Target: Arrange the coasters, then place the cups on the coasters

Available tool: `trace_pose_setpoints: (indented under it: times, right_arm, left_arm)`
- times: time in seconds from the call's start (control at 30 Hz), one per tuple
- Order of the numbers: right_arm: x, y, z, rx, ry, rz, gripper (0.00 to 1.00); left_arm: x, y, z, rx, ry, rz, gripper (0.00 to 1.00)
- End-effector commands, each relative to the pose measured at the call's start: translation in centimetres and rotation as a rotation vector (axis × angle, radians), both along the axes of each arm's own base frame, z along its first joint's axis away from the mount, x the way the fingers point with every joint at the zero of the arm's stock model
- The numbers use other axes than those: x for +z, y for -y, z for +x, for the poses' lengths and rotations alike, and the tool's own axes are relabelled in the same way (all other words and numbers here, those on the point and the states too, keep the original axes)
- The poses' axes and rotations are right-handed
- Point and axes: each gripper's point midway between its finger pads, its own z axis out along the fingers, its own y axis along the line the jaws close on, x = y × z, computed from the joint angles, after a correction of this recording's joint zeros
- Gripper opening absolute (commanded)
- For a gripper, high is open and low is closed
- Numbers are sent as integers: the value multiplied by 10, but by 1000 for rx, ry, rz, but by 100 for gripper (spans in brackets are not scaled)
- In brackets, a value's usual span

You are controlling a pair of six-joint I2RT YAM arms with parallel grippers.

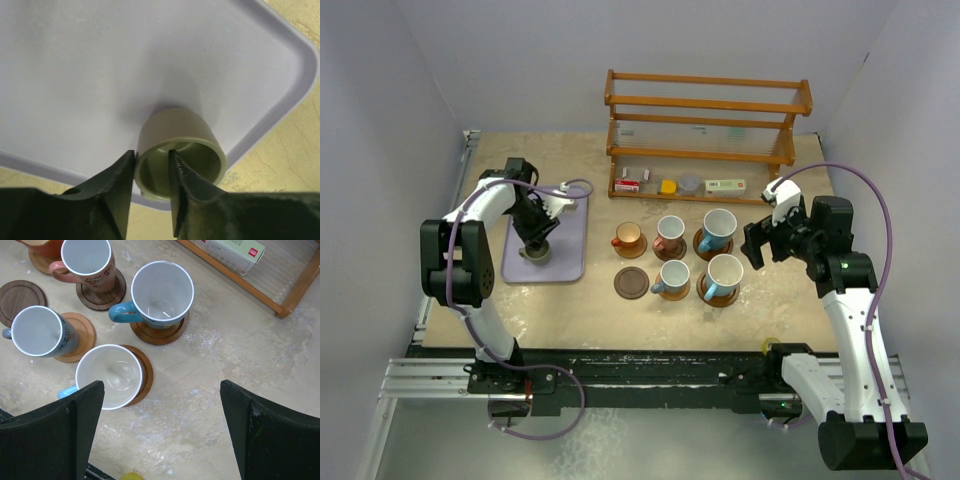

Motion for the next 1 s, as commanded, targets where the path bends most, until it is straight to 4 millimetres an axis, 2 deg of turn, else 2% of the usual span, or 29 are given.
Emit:
trace_pose_setpoints:
  times: [0.0,0.1,0.3,0.73,0.83,0.97]
  right_arm:
    - [5,2,4,1,25,-7,100]
    - [6,1,4,2,27,-8,100]
    - [6,2,4,-1,29,-10,100]
    - [9,6,3,-15,48,-25,100]
    - [8,5,0,-15,42,-24,100]
    - [7,8,1,-32,44,-29,100]
  left_arm:
    - [10,11,11,-55,54,-35,26]
    - [12,14,10,-62,58,-38,18]
    - [27,27,0,-57,100,-51,3]
    - [99,82,-41,50,216,-117,3]
    - [108,103,-50,49,229,-157,3]
    - [107,136,-59,27,228,-198,3]
